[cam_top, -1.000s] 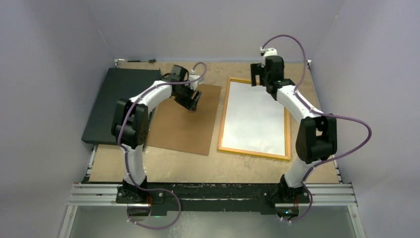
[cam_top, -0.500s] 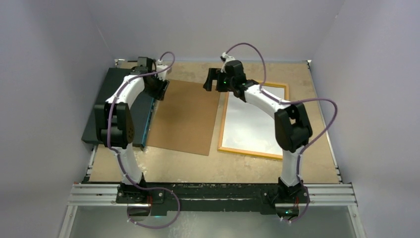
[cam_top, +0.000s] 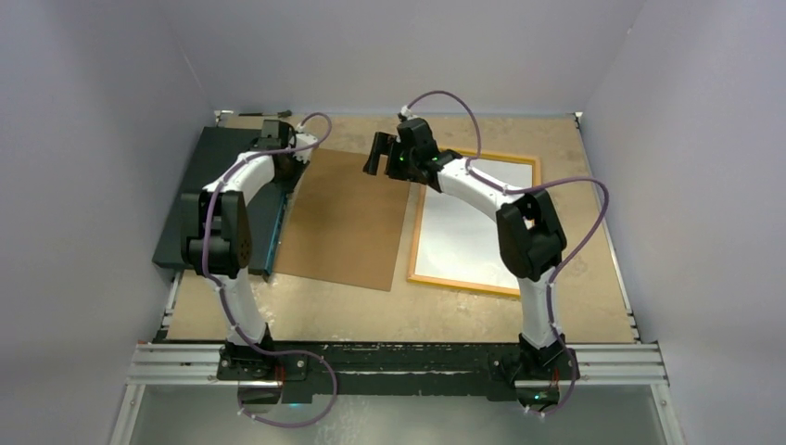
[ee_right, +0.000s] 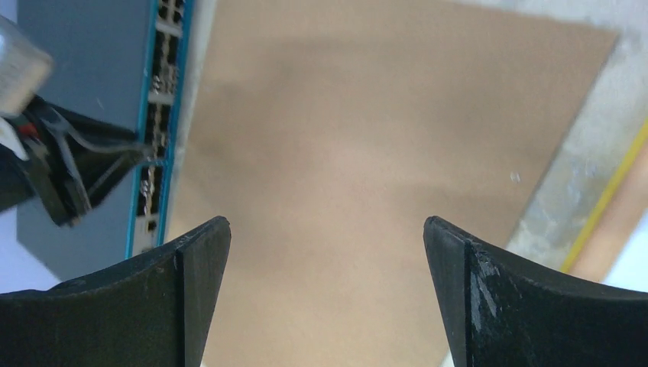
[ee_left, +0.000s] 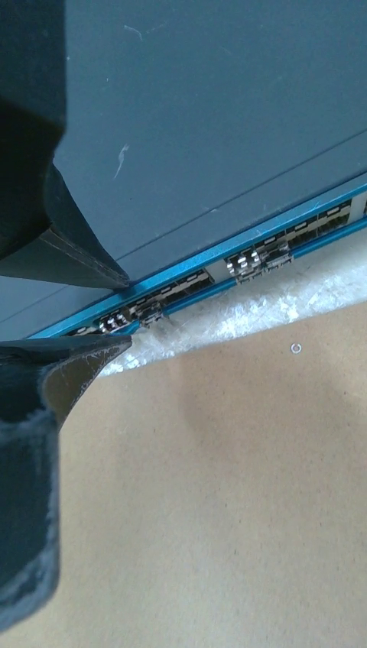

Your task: Put the photo into the frame

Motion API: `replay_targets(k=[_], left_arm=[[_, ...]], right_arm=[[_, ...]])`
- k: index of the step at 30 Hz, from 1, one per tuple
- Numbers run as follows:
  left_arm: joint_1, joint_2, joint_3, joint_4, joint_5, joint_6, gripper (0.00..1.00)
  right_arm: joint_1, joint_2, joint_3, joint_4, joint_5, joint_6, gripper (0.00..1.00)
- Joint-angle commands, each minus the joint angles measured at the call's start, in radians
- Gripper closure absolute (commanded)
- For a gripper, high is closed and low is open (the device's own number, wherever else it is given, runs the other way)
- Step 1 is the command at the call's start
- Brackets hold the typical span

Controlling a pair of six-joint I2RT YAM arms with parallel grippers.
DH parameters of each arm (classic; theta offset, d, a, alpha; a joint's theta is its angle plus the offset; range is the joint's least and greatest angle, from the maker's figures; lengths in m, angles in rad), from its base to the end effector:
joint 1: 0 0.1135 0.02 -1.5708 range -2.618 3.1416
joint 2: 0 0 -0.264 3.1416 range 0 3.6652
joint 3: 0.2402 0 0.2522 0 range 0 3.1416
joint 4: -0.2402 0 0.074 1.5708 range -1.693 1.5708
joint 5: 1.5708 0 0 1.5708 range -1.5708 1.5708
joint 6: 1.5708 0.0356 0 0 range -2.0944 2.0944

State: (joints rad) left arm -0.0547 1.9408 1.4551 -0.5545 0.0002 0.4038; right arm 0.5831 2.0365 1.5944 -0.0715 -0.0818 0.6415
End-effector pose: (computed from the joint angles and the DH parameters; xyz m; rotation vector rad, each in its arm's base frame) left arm 0.4149 -0.0227 0.2038 0.5946 2.5478 0.1232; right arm 0.3999 0.2673 0.2450 0.0116 2.1913 0.8087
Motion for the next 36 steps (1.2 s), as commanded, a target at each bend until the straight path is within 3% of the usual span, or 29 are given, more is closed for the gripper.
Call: replay_targets(k=[1,16,23,36], left_arm=[[-0.018,-0.012,-0.055,0.103,-0.076,0.036,0.74],[-0.118,-0.018,-0.127,0.193,-0.125,0.029,0.74],[-0.145,-0.038,-0.117,0.198,-0.118,0.024,0.62],[-0.148,-0.004,-0.139,0.294,-0.297,0.043,0.65]], right_arm=[[0.104,0.014,0.118,-0.119,0.183,-0.022,0.01],[0.13,-0.004,-0.1,-0.1,0.206,0.087,0.01],[0.129,-0.034,-0.195,-0.076,0.19,0.112,0.01],[0.109,-0.074,-0.284,-0.074,0.224,0.13,0.01]])
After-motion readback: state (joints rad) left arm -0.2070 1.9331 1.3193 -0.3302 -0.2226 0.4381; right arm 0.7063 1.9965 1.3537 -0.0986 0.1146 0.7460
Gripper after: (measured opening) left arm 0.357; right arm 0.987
